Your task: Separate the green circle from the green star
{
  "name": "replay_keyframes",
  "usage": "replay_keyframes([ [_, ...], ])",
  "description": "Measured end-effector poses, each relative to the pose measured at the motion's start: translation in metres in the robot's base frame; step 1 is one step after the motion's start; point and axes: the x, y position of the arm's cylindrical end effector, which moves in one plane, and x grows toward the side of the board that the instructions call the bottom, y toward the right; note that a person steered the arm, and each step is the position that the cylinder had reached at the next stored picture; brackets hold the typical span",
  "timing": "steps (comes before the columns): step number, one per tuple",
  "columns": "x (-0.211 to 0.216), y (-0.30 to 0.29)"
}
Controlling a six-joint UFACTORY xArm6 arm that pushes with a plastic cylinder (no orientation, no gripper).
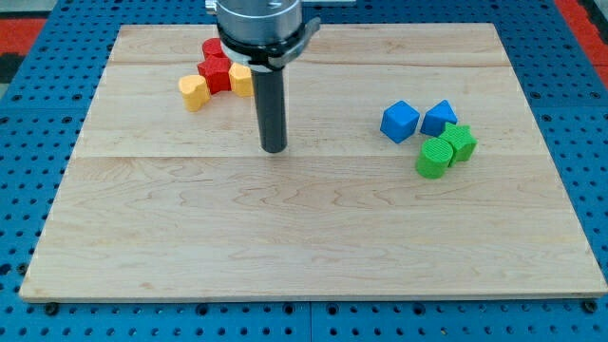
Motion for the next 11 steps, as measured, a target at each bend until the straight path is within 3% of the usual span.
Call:
replay_keyframes([
  [1, 0.055, 0.054],
  [2, 0.066, 0.137],
  [4, 0.066, 0.140],
  [5, 0.075, 0.183],
  [7, 0.060, 0.327],
  [8, 0.003, 0.363],
  [9, -0.018, 0.329],
  [10, 0.009, 0.241],
  [11, 0.050, 0.117],
])
